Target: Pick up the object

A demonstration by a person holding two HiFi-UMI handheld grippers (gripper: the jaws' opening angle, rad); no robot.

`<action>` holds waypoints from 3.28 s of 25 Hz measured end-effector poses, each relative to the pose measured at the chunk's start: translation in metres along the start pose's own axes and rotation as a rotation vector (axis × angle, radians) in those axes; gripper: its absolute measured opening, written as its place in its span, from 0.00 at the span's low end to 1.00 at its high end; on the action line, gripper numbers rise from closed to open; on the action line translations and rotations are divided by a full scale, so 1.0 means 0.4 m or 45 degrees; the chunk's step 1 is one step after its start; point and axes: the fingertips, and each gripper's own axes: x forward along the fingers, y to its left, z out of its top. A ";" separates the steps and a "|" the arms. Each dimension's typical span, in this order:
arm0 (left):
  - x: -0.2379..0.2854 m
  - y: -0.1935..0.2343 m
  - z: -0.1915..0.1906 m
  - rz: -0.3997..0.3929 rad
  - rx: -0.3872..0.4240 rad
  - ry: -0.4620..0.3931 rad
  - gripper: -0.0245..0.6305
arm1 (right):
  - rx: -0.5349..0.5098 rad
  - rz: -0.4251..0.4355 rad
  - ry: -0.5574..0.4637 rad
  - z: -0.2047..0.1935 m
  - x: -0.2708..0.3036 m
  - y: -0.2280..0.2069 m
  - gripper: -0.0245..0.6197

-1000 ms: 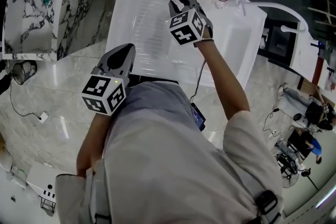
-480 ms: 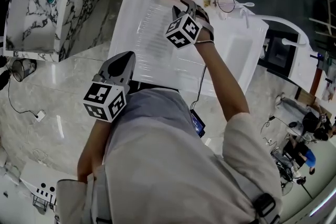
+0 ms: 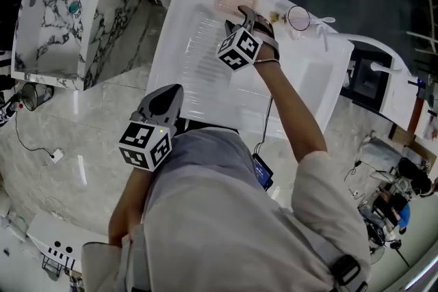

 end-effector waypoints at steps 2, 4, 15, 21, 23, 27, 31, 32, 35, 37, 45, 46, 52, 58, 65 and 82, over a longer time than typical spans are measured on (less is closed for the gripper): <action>0.001 0.006 0.005 0.009 0.000 -0.006 0.04 | -0.008 0.002 0.011 -0.001 0.014 -0.003 0.39; -0.001 0.012 0.008 0.020 -0.004 -0.011 0.04 | -0.027 0.011 0.021 -0.001 0.030 0.002 0.39; -0.008 0.042 0.019 0.071 -0.044 -0.043 0.04 | -0.099 -0.008 0.062 -0.015 0.087 -0.002 0.40; -0.009 0.047 0.013 0.068 -0.054 -0.035 0.04 | -0.122 -0.011 0.068 -0.006 0.099 -0.014 0.40; -0.009 0.047 0.011 0.068 -0.055 -0.033 0.04 | -0.132 -0.028 0.065 -0.005 0.097 -0.018 0.40; -0.013 0.052 0.010 0.069 -0.058 -0.036 0.04 | -0.164 -0.064 0.075 -0.010 0.098 -0.016 0.39; -0.014 0.054 0.006 0.067 -0.065 -0.034 0.04 | -0.169 -0.086 0.102 -0.013 0.097 -0.013 0.37; -0.015 0.054 0.005 0.066 -0.064 -0.034 0.04 | -0.172 -0.091 0.103 -0.013 0.096 -0.012 0.37; -0.021 0.056 0.006 0.067 -0.064 -0.041 0.04 | -0.189 -0.115 0.101 -0.011 0.087 -0.012 0.32; -0.025 0.060 0.005 0.070 -0.068 -0.045 0.04 | -0.197 -0.120 0.104 -0.012 0.084 -0.009 0.32; -0.031 0.062 -0.001 0.065 -0.073 -0.043 0.04 | -0.193 -0.116 0.105 -0.013 0.075 0.005 0.30; -0.032 0.063 0.000 0.065 -0.074 -0.045 0.04 | -0.195 -0.119 0.106 -0.013 0.073 0.004 0.30; -0.037 0.065 0.005 0.063 -0.070 -0.053 0.04 | -0.189 -0.113 0.107 -0.009 0.063 0.007 0.29; -0.043 0.067 0.006 0.058 -0.076 -0.068 0.04 | -0.188 -0.114 0.115 -0.012 0.048 0.011 0.27; -0.054 0.070 0.007 0.044 -0.074 -0.084 0.04 | -0.170 -0.114 0.122 -0.009 0.032 0.009 0.23; -0.075 0.078 0.014 0.008 -0.070 -0.094 0.04 | -0.130 -0.135 0.145 -0.006 -0.002 0.008 0.19</action>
